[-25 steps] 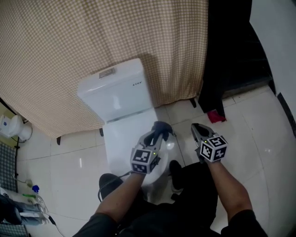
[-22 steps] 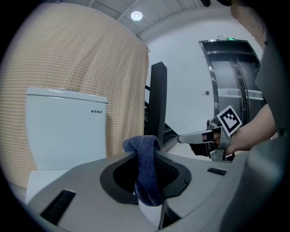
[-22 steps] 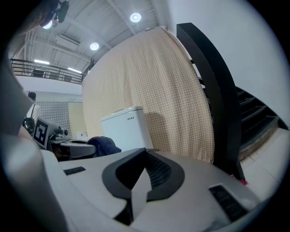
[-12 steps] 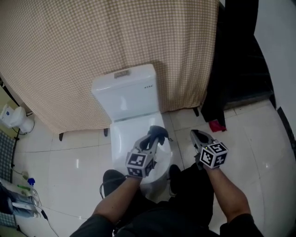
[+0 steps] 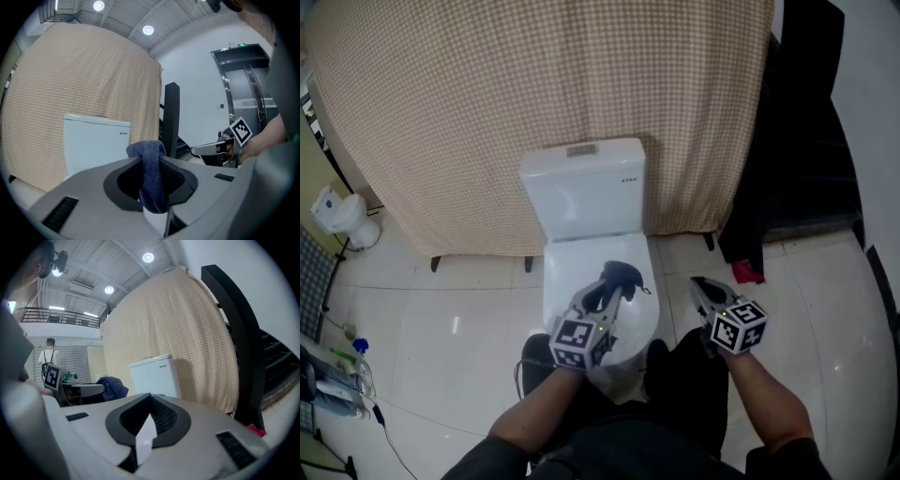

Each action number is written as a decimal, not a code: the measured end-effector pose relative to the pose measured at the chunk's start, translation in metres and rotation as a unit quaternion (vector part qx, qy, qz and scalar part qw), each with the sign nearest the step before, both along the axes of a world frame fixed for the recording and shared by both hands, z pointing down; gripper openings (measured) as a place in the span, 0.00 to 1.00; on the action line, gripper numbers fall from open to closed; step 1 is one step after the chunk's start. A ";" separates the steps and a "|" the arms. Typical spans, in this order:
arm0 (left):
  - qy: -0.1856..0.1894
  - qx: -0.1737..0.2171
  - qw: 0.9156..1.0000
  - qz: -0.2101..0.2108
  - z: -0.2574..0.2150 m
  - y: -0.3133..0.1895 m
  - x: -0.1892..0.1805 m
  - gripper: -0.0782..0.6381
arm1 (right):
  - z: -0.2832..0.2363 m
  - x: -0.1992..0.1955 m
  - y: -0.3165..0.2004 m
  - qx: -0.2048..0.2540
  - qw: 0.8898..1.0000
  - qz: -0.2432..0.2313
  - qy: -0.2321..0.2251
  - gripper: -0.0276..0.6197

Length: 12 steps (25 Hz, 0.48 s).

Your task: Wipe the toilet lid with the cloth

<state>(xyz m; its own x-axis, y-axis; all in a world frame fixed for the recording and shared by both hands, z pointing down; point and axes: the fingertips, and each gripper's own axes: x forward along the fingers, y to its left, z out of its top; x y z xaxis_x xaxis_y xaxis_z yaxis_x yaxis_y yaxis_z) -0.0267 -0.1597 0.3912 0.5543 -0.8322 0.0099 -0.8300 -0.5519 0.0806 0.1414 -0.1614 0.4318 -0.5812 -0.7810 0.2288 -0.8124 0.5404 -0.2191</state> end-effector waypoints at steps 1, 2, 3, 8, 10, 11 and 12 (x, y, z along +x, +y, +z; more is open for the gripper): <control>-0.001 0.004 1.000 -0.002 -0.003 0.003 -0.004 0.20 | -0.003 -0.004 0.003 0.002 1.000 -0.006 0.000 0.05; -0.003 0.008 1.000 -0.003 -0.007 0.006 -0.009 0.20 | -0.006 -0.008 0.005 0.006 1.000 -0.012 0.000 0.05; -0.003 0.010 1.000 -0.004 -0.010 0.009 -0.013 0.20 | -0.009 -0.012 0.007 0.010 1.000 -0.017 -0.001 0.05; 0.004 0.010 1.000 -0.020 -0.016 0.025 -0.038 0.20 | -0.024 -0.033 0.021 0.013 0.999 -0.043 -0.009 0.05; -0.002 0.014 1.000 -0.025 -0.020 0.030 -0.047 0.20 | -0.029 -0.039 0.026 0.017 0.998 -0.051 -0.012 0.05; -0.005 0.016 0.999 -0.028 -0.021 0.033 -0.051 0.20 | -0.031 -0.042 0.029 0.019 0.998 -0.054 -0.013 0.05; -0.005 0.017 0.999 -0.030 -0.021 0.036 -0.055 0.20 | -0.034 -0.044 0.031 0.020 0.998 -0.055 -0.014 0.05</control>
